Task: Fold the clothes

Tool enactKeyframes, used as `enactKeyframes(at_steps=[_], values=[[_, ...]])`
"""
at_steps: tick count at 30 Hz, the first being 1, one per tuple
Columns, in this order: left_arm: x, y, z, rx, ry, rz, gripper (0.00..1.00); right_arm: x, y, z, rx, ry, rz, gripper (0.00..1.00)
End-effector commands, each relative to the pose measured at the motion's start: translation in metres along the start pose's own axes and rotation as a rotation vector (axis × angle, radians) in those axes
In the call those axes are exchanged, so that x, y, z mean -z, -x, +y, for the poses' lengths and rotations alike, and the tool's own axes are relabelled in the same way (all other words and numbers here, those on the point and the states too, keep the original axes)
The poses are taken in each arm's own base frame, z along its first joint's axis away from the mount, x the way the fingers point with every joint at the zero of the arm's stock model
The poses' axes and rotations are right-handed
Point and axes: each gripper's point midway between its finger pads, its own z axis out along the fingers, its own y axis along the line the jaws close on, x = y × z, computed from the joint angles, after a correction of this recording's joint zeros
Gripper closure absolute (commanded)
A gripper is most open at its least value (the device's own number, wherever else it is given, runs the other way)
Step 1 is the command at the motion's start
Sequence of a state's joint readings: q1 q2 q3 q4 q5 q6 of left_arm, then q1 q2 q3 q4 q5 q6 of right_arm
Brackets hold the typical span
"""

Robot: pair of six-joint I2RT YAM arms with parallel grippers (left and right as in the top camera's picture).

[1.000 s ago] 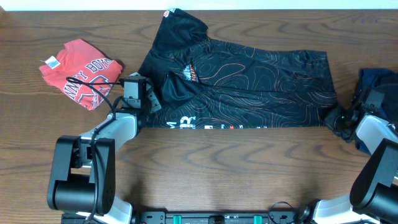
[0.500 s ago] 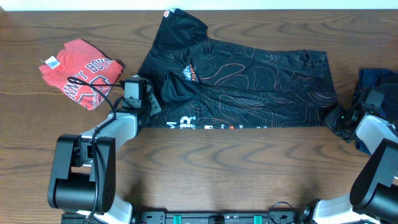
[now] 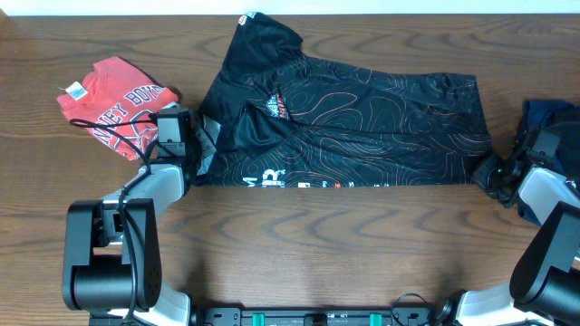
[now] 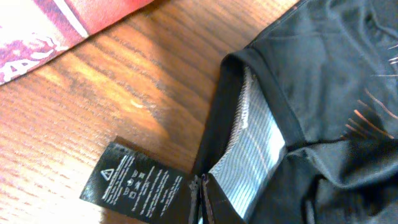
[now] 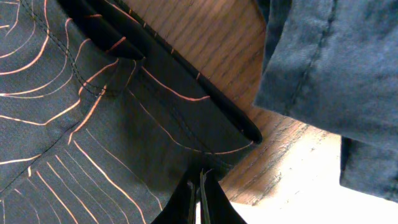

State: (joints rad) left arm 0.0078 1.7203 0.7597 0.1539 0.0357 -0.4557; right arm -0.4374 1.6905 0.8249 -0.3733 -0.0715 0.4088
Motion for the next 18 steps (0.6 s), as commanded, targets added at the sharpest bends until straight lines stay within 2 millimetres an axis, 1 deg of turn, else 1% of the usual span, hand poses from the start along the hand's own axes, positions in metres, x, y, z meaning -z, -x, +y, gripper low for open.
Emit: enactKeyframes(at_steps=[1,2,3,4,5,6,10,14,15,17,18], values=[[0.006,-0.001,-0.02,-0.006,-0.102,0.035,0.93,-0.008,-0.01,-0.014,0.01,-0.064,0.032,0.96],[0.007,-0.006,-0.026,-0.009,-0.14,0.06,0.91,-0.008,-0.01,-0.014,0.01,-0.064,0.032,0.95],[0.008,-0.01,-0.032,-0.015,-0.176,0.085,0.83,-0.008,-0.01,-0.014,0.01,-0.064,0.032,0.95],[0.009,-0.014,-0.035,-0.014,-0.195,0.104,0.72,-0.008,-0.01,-0.014,0.01,-0.064,0.032,0.96],[0.01,-0.019,-0.035,-0.013,-0.201,0.126,0.67,-0.008,-0.01,-0.014,0.01,-0.064,0.032,0.96],[0.01,-0.022,-0.035,-0.011,-0.201,0.142,0.66,-0.008,-0.01,-0.014,0.01,-0.064,0.032,0.95],[0.009,-0.043,-0.022,-0.001,-0.149,0.223,0.64,-0.008,-0.01,-0.014,0.01,-0.064,0.033,0.95],[0.008,-0.051,-0.018,-0.002,-0.136,0.247,0.64,-0.008,-0.01,-0.014,0.01,-0.064,0.033,0.96],[0.008,-0.051,-0.017,-0.002,-0.136,0.248,0.66,-0.008,-0.01,-0.014,0.01,-0.064,0.033,0.96],[0.008,-0.05,-0.018,-0.002,-0.139,0.242,0.75,-0.008,-0.011,-0.014,0.01,-0.065,0.035,0.96],[0.008,-0.049,-0.019,-0.003,-0.14,0.239,0.76,-0.008,-0.011,-0.014,0.01,-0.065,0.036,0.96]])
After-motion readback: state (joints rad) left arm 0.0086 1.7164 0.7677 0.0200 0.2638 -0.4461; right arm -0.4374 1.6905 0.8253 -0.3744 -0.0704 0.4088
